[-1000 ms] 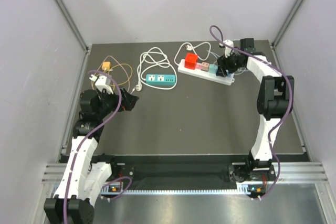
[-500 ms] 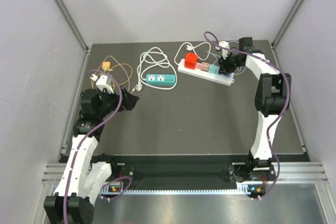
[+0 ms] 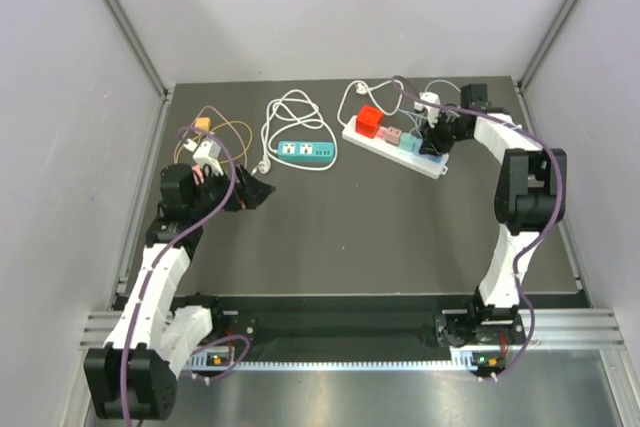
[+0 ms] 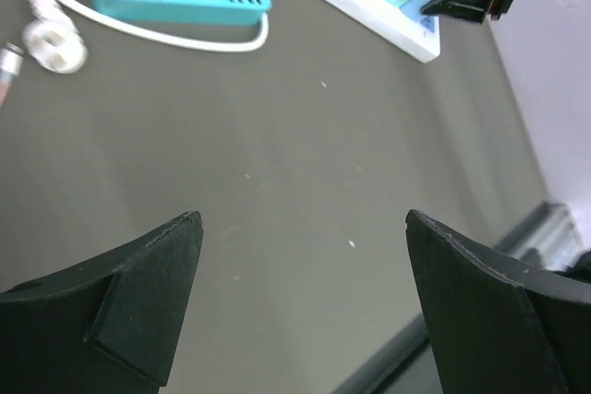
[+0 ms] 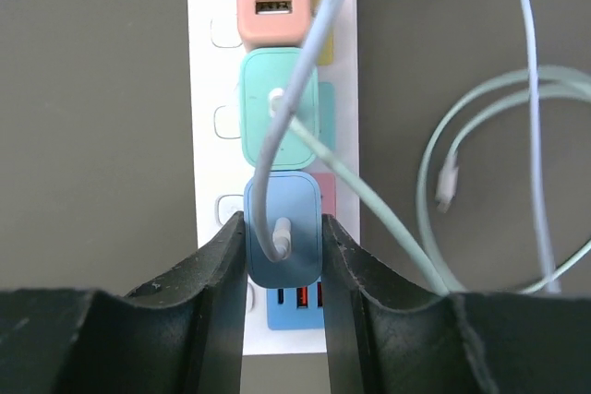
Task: Pull the plug off the socket
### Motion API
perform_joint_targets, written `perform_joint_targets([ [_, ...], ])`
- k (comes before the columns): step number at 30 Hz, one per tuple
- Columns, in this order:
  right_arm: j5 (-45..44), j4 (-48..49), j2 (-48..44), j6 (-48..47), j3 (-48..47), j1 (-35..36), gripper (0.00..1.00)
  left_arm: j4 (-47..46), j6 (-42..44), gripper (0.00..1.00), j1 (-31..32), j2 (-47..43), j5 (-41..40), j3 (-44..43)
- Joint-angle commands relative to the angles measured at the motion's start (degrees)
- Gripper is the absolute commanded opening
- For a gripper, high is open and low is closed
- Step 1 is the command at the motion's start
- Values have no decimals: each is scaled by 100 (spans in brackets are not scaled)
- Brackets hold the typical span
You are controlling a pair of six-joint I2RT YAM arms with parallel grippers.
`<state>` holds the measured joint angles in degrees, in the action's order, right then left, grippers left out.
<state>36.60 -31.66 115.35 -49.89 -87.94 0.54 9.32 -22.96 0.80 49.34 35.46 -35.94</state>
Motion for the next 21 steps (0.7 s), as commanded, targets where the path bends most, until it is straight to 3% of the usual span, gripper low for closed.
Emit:
perform_joint_targets([
  [1, 567, 168, -1074, 530, 680, -247, 0, -519, -481, 95, 61, 233, 505, -70],
  [7, 840, 1301, -2174, 2482, 2394, -221, 0, -1291, -1508, 94, 482, 611, 348, -18],
  [11, 805, 1785, -2604, 3484, 3089, -133, 0, -2126, -2535, 94, 1421, 919, -468, 368],
  [15, 105, 2522, -3070, 4301, 3887, 148, 0, -3223, -3563, 88, 2483, 1725, -1364, 729],
  [21, -1302, 3121, -3940, 4953, 4584, 974, 0, -4166, -3883, 86, 3619, 2974, -2192, 388],
])
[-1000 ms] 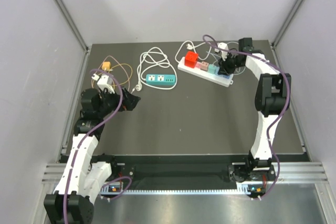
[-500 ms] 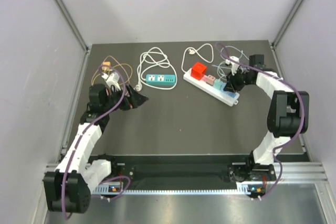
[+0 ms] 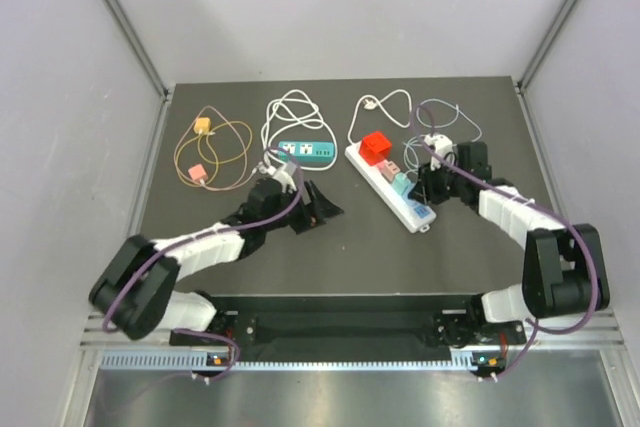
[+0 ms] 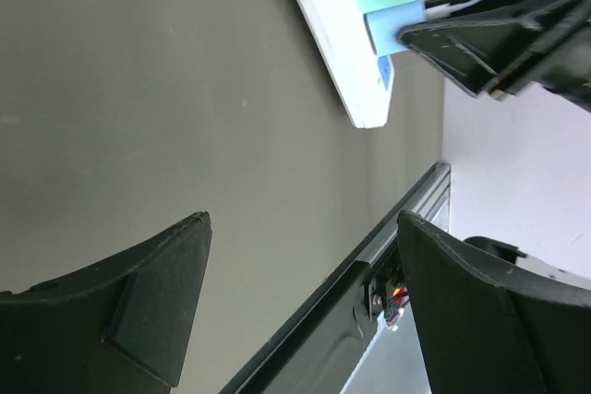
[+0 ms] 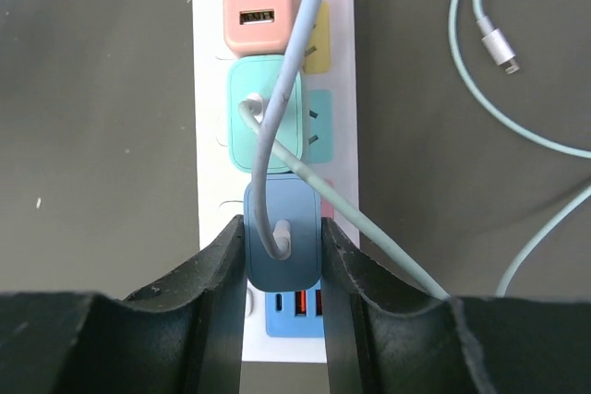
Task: Pull the plug off the socket
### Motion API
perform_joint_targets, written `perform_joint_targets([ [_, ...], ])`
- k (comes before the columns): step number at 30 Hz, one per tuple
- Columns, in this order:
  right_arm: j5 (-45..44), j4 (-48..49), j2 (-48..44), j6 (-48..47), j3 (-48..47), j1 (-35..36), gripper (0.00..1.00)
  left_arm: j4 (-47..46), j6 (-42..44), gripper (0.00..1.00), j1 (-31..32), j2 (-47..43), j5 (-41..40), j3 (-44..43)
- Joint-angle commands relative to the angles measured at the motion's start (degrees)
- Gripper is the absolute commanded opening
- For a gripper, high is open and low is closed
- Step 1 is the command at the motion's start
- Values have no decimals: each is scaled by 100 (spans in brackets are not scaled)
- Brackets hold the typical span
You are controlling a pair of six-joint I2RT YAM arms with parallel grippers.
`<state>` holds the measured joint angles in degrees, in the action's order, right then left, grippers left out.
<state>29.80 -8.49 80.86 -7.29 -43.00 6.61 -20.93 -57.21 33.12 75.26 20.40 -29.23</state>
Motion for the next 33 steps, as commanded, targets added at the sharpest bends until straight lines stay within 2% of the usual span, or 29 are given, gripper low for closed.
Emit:
perform_joint_targets([
  [1, -816, 805, -562, 920, 134, 472, 0, -1202, -466, 85, 501, 758, -730, -398],
  [4, -1124, 953, -712, 1028, 204, 806, 0, -1335, -580, 80, 844, 1470, -871, -829],
  [8, -1249, 1008, -695, 1089, 258, 1035, 0, -1765, -756, 61, 959, 2175, -898, -1181],
  [9, -1231, 981, -668, 1098, 240, 1053, 0, -2001, -774, 54, 950, 2316, -854, -1312],
  [10, -1222, 955, -633, 1098, 231, 1070, 0, -2081, -791, 36, 959, 2587, -758, -1391],
  [13, -1179, 972, -563, 1081, 231, 1097, 0, -2467, -906, 11, 968, 3053, -591, -1673],
  [14, -1178, 981, -545, 1080, 240, 1105, 0, -2530, -932, 0, 977, 3151, -573, -1795],
  [20, -1134, 1007, -449, 1080, 205, 1132, 0, -3021, -1064, 0, 977, 3653, -362, -2182],
  [24, -1134, 1025, -431, 1080, 205, 1123, 0, -2874, -1029, 0, 994, 3829, -432, -2455],
  [29, -1222, 1034, -509, 1028, 222, 1132, 0, -1777, -880, 0, 1047, 4013, -748, -2867],
  [30, -1257, 1051, -536, 1002, 231, 1140, 0, -1339, -836, 0, 1056, 4031, -809, -2912],
  [33, -1354, 1112, -694, 949, 266, 1149, 0, -801, -704, 0, 1100, 3996, -976, -2878],
])
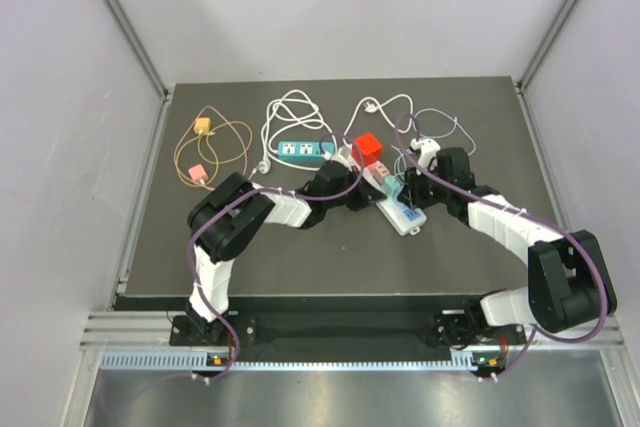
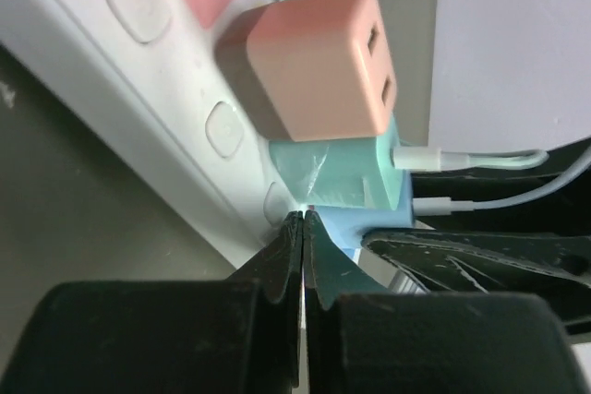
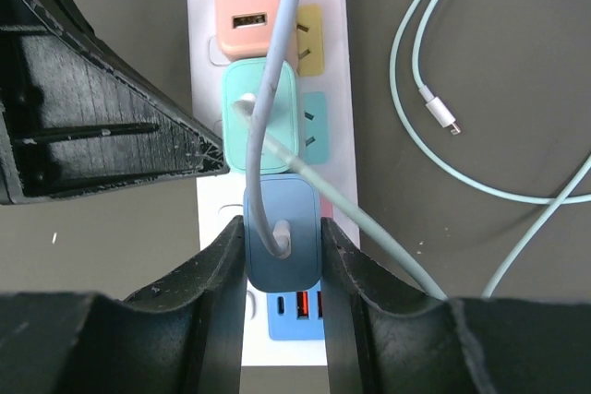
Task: Pull the plug off the socket
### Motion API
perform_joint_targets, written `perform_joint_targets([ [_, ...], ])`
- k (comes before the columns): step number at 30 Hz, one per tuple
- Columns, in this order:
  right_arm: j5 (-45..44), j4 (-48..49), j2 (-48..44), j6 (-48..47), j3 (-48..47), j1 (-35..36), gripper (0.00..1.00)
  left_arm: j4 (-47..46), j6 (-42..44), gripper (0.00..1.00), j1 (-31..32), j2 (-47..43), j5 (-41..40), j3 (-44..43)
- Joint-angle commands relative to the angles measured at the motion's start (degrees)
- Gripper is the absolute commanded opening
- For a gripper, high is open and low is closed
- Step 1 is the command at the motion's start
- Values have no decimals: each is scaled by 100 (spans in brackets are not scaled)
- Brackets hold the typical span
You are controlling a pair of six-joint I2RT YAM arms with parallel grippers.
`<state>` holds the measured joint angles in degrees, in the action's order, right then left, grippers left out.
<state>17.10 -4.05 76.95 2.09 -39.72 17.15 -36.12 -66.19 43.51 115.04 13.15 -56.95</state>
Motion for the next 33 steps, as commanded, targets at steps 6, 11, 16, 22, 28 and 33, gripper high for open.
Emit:
perform_joint_targets([
  [6, -102, 704, -426, -24, -70, 175, 0, 931, 247, 0, 70, 158, -339, 61],
  [11, 126, 756, -662, -15, -27, 193, 0, 1352, 318, 13, 70, 387, -576, -97],
  [16, 74, 792, -892, -6, 9, 184, 0, 1652, 379, 37, 79, 493, -752, -97],
  [22, 82, 450, -927, -356, -219, 175, 0, 1503, 414, 35, 79, 379, -779, 70],
  [28, 1004, -664, -1278, -1631, -571, -61, 0, 1256, 616, 6, 79, 89, -586, 87],
  [33, 1759, -1763, -1533, -2457, -1308, -431, 0, 1230, 880, 0, 88, -323, -506, 87],
])
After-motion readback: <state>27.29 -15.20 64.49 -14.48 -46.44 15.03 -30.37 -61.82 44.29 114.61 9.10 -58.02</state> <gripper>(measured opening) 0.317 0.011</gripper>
